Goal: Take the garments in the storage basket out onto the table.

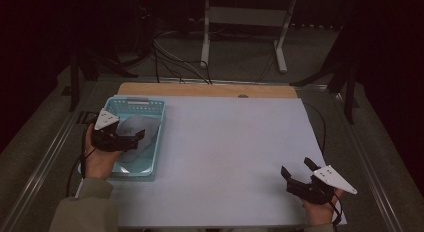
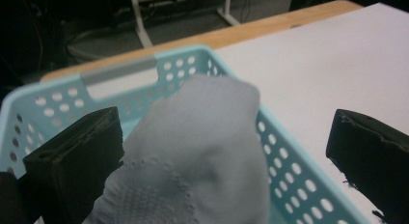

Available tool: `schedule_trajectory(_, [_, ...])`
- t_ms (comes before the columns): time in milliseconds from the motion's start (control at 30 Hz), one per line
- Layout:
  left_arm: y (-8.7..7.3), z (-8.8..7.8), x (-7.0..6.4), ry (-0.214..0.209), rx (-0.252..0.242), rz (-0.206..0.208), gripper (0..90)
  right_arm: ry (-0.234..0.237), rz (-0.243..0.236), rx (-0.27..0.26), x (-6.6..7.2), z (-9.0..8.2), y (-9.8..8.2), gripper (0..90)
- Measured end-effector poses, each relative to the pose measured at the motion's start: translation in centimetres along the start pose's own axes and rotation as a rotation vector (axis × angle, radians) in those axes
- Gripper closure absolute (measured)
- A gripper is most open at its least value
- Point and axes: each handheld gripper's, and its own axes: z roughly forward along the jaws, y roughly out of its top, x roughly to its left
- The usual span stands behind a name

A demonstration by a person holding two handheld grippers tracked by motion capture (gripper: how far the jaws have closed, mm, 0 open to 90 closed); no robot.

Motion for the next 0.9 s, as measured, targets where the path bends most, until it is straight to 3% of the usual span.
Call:
schedule_trajectory(367, [-0.7,1.2,0.9,0.028,0.071,-0.023,0.0,-0.003,-0.001,0.000,0.0,0.0,0.0,10.9])
schedule_trajectory(533, [-0.9,1.6,0.9,0.049,0.094,-0.013,0.0,-0.003,0.000,0.000,0.0,0.0,0.0,10.9])
schedule_trajectory(867, [-1.4,2.4,1.5,0.027,0.150,-0.078,1.8,-0.003,-0.002,0.001,0.0,0.0,0.0,10.9])
schedule_trajectory(900, [-1.4,2.4,1.6,0.020,0.169,-0.102,1.8,-0.004,-0.003,0.001,0.0,0.0,0.0,10.9])
